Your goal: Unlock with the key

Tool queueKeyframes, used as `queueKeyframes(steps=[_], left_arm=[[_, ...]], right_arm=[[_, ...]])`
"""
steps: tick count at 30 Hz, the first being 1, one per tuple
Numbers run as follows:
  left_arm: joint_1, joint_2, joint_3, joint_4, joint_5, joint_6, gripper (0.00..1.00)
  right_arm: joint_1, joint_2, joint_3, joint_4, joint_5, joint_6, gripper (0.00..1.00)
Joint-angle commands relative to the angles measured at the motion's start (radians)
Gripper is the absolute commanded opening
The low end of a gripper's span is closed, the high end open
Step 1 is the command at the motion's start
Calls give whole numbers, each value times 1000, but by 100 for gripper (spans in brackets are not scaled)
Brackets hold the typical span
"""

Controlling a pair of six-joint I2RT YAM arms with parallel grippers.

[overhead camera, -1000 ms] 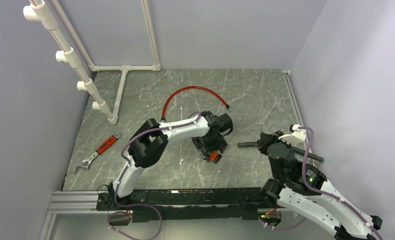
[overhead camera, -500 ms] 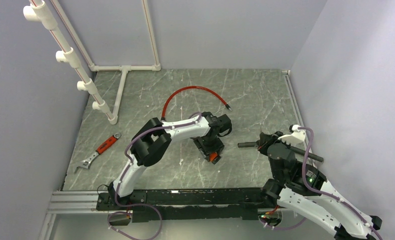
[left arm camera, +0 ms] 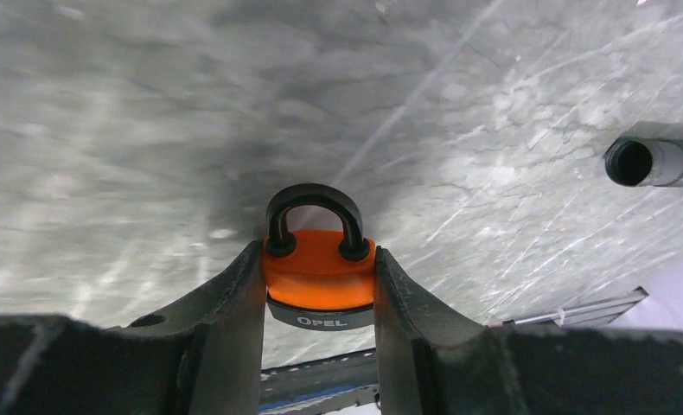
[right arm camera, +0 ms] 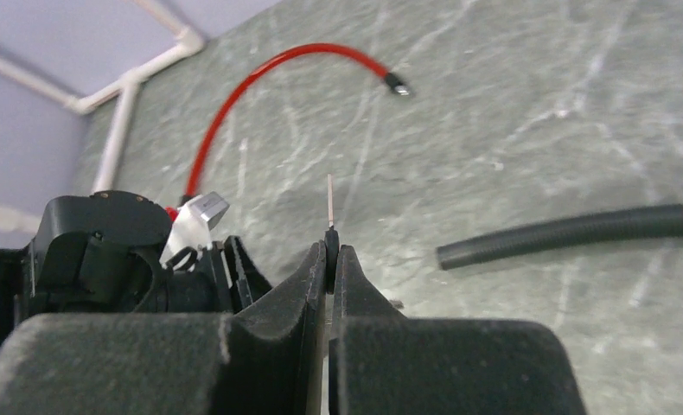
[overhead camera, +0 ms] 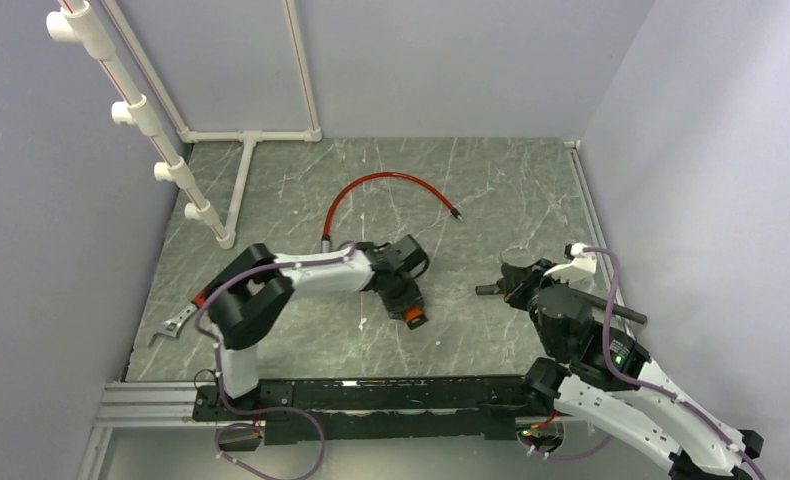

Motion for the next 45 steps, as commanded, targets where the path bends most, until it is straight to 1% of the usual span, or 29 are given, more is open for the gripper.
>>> queueKeyframes(steps=[1, 7, 11, 14, 16, 20, 23, 30, 38, 45], left_arm=[[83, -213, -202, 323, -19, 97, 0], [228, -426, -354, 434, 132, 125, 0], [330, -537, -403, 465, 238, 129, 0], [407, -592, -432, 511, 345, 119, 0], [452, -610, -446, 570, 431, 101, 0], [508, -618, -465, 692, 572, 47, 0], [527, -594, -448, 723, 676, 34, 0], [532, -557, -457, 823, 774, -26, 0], [533, -549, -437, 851, 815, -43, 0], [533, -562, -431, 812, 803, -20, 0]], right_arm=[[5, -31, -33, 199, -190, -71, 0], [5, -4, -88, 401, -365, -89, 0], [5, 40, -102, 513, -440, -125, 0], [6, 88, -93, 570, -494, -151, 0], [5, 127, -70, 596, -524, -169, 0], [5, 190, -37, 615, -546, -183, 0], [5, 212, -32, 626, -540, -181, 0], [15, 266, -18, 620, -575, -165, 0], [68, 293, -18, 633, -569, -155, 0], [170, 335, 5, 631, -480, -179, 0]])
